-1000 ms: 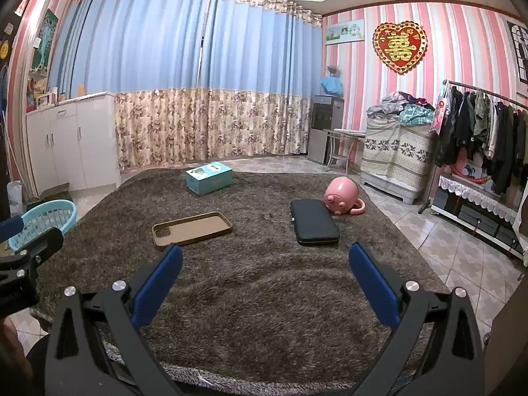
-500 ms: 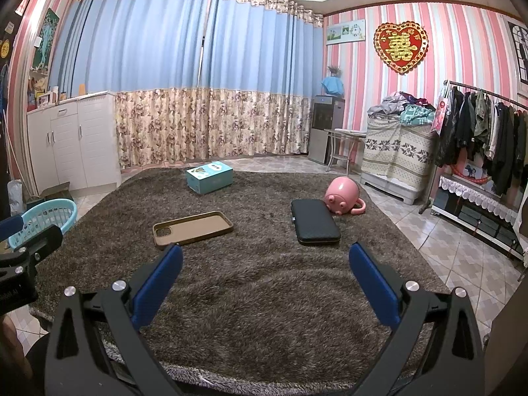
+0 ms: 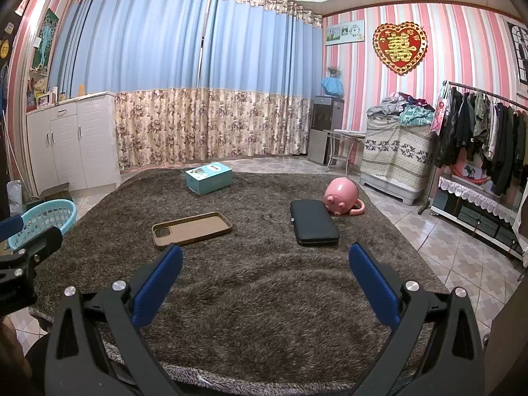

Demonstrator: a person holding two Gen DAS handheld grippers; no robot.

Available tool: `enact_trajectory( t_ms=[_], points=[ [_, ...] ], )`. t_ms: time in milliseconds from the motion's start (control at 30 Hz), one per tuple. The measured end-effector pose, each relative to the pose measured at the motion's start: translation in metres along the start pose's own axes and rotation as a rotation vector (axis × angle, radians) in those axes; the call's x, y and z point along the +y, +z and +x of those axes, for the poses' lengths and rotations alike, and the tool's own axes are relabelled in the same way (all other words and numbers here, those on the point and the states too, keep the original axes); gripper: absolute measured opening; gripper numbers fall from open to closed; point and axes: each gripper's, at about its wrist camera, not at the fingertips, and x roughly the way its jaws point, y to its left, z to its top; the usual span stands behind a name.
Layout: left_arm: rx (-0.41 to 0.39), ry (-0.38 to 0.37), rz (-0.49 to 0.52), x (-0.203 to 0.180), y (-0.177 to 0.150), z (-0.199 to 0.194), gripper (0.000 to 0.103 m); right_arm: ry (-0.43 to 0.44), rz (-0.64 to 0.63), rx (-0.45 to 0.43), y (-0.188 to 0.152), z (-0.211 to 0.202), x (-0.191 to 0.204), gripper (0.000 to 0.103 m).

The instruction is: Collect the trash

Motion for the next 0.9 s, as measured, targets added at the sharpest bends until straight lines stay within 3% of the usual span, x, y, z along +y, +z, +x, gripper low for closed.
enact_trajectory(
  t_ms=[900],
  points=[
    [-0.006,-0.004,-0.004,-0.001,0.0005,-0.0008,0.097,0.0,-0.003,-0.005,-0.0015,0.0016,-0.0009,0.099]
  ],
)
